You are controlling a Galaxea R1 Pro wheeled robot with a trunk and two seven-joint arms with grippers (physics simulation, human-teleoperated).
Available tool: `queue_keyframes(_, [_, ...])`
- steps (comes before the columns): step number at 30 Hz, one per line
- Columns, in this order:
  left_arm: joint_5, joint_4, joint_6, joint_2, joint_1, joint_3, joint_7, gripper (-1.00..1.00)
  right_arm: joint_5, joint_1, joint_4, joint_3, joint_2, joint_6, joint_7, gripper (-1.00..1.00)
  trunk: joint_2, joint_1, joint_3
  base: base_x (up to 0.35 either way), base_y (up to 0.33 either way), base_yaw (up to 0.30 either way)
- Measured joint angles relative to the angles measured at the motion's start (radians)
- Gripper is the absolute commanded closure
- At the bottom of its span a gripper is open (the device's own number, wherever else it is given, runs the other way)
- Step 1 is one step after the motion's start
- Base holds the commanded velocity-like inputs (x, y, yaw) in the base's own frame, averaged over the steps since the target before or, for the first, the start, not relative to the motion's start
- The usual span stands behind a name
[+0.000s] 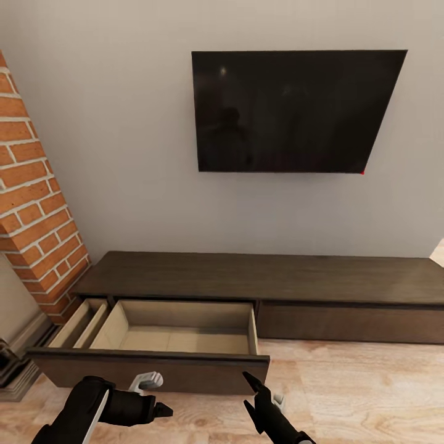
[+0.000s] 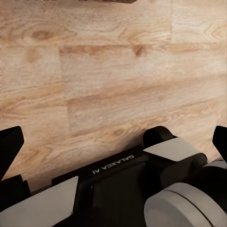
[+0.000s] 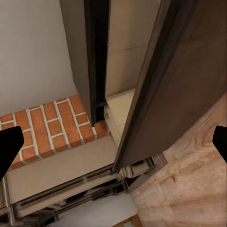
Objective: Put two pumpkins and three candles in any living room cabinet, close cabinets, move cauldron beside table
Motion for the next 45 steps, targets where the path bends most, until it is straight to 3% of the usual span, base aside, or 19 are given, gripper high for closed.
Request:
queue_keyframes(17, [0.000, 0.000, -0.010, 0.002, 0.000, 0.000, -0.002, -1.00, 0.001, 0.000, 0.001, 0.002, -0.002, 0.001, 0.002, -1.00, 0.014, -0.008, 0.006, -0.070, 0.000, 0.136])
queue_keyframes(25, [0.001, -0.001, -0.011, 0.002, 0.000, 0.000, -0.003, -1.00, 0.003, 0.000, 0.001, 0.002, -0.003, 0.001, 0.002, -1.00, 0.014, -0.008, 0.006, -0.266, 0.092, -0.187])
queue_keyframes(45, [0.003, -0.012, -0.011, 0.002, 0.000, 0.000, -0.006, -1.00, 0.003, 0.000, 0.001, 0.001, -0.003, 0.001, 0.001, -1.00, 0.014, -0.008, 0.006, -0.099, 0.059, -0.121])
